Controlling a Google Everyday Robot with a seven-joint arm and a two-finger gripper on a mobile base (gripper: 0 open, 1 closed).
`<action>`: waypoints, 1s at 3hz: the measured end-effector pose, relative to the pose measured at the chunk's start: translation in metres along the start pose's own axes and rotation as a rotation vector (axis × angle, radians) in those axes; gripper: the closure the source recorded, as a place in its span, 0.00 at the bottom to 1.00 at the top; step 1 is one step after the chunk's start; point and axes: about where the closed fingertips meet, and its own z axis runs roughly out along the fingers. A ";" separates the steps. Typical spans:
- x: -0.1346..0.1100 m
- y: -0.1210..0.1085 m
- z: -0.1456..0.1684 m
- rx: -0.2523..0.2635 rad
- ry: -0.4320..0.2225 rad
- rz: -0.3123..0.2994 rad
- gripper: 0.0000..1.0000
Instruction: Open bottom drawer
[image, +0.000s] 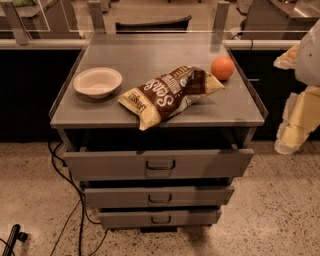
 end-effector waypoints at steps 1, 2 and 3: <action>0.000 0.000 0.000 0.000 0.000 0.000 0.00; 0.001 0.006 0.003 0.003 -0.034 0.006 0.00; 0.008 0.023 0.021 -0.025 -0.118 0.042 0.00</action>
Offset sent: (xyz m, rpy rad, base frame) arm -0.0114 0.0007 -0.0157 0.0777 -0.0077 0.0050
